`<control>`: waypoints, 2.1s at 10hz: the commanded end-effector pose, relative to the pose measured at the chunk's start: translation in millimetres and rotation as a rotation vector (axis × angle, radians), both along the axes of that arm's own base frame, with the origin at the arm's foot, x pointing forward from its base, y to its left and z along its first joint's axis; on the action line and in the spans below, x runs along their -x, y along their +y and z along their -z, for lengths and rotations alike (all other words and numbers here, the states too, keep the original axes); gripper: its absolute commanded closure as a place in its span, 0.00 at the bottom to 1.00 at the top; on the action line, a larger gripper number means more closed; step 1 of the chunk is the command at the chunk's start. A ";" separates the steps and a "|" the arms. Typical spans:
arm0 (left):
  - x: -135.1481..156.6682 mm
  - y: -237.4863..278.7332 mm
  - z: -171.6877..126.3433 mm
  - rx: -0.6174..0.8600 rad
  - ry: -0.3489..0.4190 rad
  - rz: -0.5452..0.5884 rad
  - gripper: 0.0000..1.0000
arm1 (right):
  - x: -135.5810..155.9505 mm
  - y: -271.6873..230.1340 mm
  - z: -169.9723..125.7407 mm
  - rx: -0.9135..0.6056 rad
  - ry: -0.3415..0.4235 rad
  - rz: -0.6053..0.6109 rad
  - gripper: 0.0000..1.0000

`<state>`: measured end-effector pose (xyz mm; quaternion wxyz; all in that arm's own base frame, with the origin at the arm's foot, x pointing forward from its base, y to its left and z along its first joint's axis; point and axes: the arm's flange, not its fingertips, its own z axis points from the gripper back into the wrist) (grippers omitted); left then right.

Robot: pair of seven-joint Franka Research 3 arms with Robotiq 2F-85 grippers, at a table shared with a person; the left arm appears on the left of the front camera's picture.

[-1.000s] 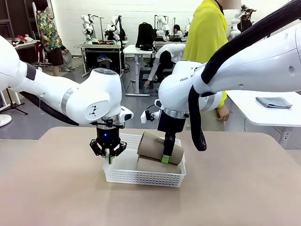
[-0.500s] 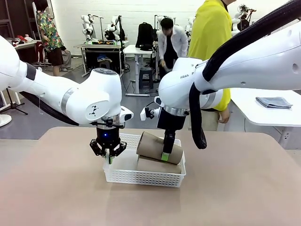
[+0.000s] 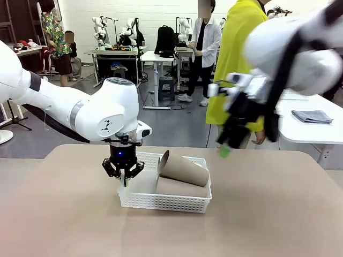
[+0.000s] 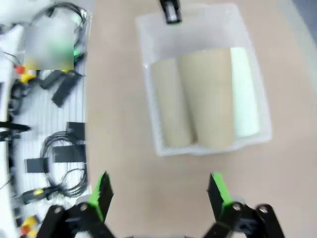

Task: Clean and organize the cups into the basket.
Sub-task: Pick up the Reusable plastic cup from the right side of the table and stack it inside the Organizing basket in the center of the table, then move the Organizing basket back to the left side of the table.

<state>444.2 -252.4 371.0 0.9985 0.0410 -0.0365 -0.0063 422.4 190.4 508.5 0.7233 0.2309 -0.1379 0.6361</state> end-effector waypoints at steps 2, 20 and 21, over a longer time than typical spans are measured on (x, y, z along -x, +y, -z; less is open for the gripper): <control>0.9 -0.8 -1.2 -0.002 -0.003 0.003 1.00 | 28.3 -139.6 49.6 -0.231 0.024 -0.016 0.00; 0.9 -0.8 -1.2 -0.002 -0.003 0.003 1.00 | 62.5 -225.7 63.2 -0.400 0.145 0.282 0.00; 0.9 -0.8 -1.2 -0.002 -0.003 0.003 1.00 | 61.6 -244.6 62.3 -0.422 0.226 0.378 0.00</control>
